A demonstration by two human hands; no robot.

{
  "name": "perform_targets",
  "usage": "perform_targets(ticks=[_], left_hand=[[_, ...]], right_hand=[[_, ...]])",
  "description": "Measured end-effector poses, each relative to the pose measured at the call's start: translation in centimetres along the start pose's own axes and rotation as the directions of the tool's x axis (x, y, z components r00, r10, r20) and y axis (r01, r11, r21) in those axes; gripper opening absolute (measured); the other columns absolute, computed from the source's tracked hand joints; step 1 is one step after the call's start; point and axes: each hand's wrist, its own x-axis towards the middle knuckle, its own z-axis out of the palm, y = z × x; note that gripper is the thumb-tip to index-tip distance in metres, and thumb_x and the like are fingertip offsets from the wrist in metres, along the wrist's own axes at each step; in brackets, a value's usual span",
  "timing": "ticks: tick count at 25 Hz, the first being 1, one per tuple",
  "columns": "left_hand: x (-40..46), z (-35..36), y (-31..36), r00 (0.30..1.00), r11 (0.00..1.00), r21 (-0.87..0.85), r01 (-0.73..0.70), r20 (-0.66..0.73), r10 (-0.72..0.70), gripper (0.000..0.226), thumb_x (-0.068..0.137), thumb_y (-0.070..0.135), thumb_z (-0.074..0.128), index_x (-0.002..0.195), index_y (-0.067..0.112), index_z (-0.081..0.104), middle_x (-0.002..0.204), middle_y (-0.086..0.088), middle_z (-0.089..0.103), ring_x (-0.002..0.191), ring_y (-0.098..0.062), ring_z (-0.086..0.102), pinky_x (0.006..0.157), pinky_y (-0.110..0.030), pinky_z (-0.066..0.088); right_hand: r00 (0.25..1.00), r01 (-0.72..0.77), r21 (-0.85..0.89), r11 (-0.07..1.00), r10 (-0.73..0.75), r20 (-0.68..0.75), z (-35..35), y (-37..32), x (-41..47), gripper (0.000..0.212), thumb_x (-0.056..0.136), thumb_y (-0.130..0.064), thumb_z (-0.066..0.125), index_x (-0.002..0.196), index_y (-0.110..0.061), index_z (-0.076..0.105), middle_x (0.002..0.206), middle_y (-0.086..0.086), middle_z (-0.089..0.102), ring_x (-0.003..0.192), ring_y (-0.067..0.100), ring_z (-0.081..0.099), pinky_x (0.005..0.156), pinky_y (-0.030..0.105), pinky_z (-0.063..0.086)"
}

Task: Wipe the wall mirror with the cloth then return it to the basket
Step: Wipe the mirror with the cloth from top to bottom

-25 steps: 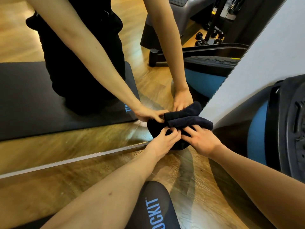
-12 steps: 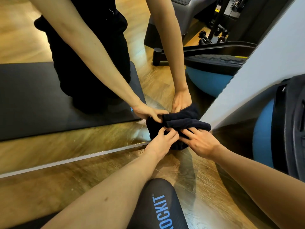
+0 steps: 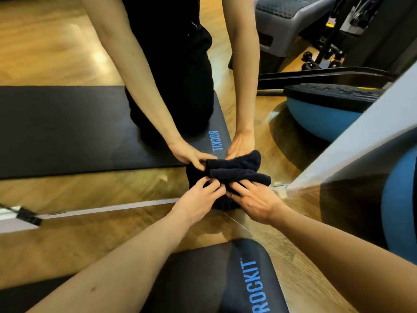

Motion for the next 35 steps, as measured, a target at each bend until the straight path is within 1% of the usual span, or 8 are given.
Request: perform_targets(ticks=[7, 15, 21, 25, 29, 31, 33, 35], left_hand=[[-10.2, 4.2, -3.1, 0.995, 0.997, -0.006, 0.071, 0.074, -0.071, 0.052, 0.104, 0.023, 0.045, 0.153, 0.005, 0.037, 0.160, -0.011, 0.020, 0.145, -0.037, 0.023, 0.123, -0.050, 0.015], [-20.4, 7.2, -6.4, 0.965, 0.996, 0.043, 0.081, 0.246, -0.089, 0.053, 0.106, 0.024, 0.037, 0.155, 0.003, 0.031, 0.162, -0.012, 0.015, 0.146, -0.040, 0.019, 0.123, -0.051, 0.011], [-27.6, 7.9, -9.4, 0.904, 0.980, 0.000, 0.198, 0.388, -0.182, 0.050, 0.094, 0.033, 0.059, 0.139, 0.010, 0.059, 0.148, -0.004, 0.048, 0.135, -0.035, 0.045, 0.118, -0.048, 0.032], [-32.8, 10.3, -10.4, 0.816, 0.977, 0.034, 0.212, 0.545, -0.196, 0.055, 0.108, 0.022, 0.032, 0.158, 0.004, 0.019, 0.165, -0.011, 0.006, 0.151, -0.041, 0.005, 0.123, -0.054, 0.000], [-35.4, 11.2, -10.5, 0.749, 0.960, 0.040, 0.277, 0.617, -0.242, 0.056, 0.108, 0.020, 0.030, 0.160, 0.009, 0.011, 0.166, -0.010, -0.004, 0.153, -0.041, -0.006, 0.121, -0.057, -0.007], [-35.8, 11.6, -10.4, 0.743, 0.957, 0.069, 0.283, 0.616, -0.263, 0.058, 0.108, 0.020, 0.031, 0.161, 0.010, 0.011, 0.166, -0.010, -0.004, 0.153, -0.041, -0.006, 0.121, -0.060, -0.006], [-35.5, 11.7, -10.2, 0.723, 0.953, 0.071, 0.294, 0.636, -0.270, 0.058, 0.107, 0.019, 0.031, 0.160, 0.009, 0.009, 0.165, -0.011, -0.002, 0.153, -0.041, -0.004, 0.122, -0.061, -0.002], [-35.2, 11.3, -10.2, 0.723, 0.943, 0.023, 0.332, 0.635, -0.271, 0.059, 0.107, 0.017, 0.030, 0.160, 0.006, 0.007, 0.164, -0.013, 0.003, 0.152, -0.042, 0.000, 0.122, -0.063, 0.002]], right_hand=[[0.992, 0.089, 0.016, 0.996, -0.087, -0.087, -1.1, -7.6, 7.8, 0.079, 0.069, -0.030, 0.082, 0.143, -0.019, 0.058, 0.132, 0.007, 0.061, 0.113, 0.028, 0.055, 0.097, 0.041, 0.053], [0.966, 0.158, 0.072, 0.985, -0.139, -0.217, -1.7, -16.4, 16.2, 0.070, 0.077, -0.033, 0.077, 0.143, -0.020, 0.059, 0.129, 0.001, 0.061, 0.110, 0.022, 0.049, 0.097, 0.035, 0.053], [0.940, 0.257, 0.103, 0.961, -0.224, -0.257, -2.6, -22.8, 23.0, 0.064, 0.083, -0.035, 0.064, 0.145, -0.021, 0.057, 0.135, -0.004, 0.061, 0.119, 0.017, 0.059, 0.108, 0.033, 0.045], [0.937, 0.293, 0.191, 0.937, -0.242, -0.251, -3.7, -28.0, 27.9, 0.057, 0.089, -0.032, 0.060, 0.145, -0.020, 0.056, 0.142, -0.002, 0.059, 0.130, 0.018, 0.055, 0.117, 0.036, 0.036], [0.956, 0.257, 0.176, 0.950, -0.223, -0.193, -5.1, -30.7, 29.9, 0.050, 0.098, -0.028, 0.053, 0.147, -0.019, 0.052, 0.153, 0.001, 0.050, 0.143, 0.018, 0.043, 0.124, 0.037, 0.020], [0.955, 0.268, 0.210, 0.940, -0.231, -0.185, -5.4, -31.1, 30.1, 0.042, 0.096, -0.026, 0.058, 0.137, -0.018, 0.062, 0.148, 0.002, 0.055, 0.140, 0.018, 0.048, 0.122, 0.036, 0.025], [0.951, 0.275, 0.250, 0.928, -0.224, -0.214, -5.8, -31.0, 29.8, 0.032, 0.088, -0.028, 0.069, 0.119, -0.020, 0.073, 0.132, -0.001, 0.067, 0.127, 0.016, 0.060, 0.117, 0.034, 0.037], [0.953, 0.246, 0.322, 0.914, -0.169, -0.250, -6.6, -30.9, 29.3, 0.024, 0.087, -0.024, 0.069, 0.111, -0.019, 0.072, 0.118, 0.001, 0.072, 0.114, 0.018, 0.066, 0.108, 0.034, 0.047]])
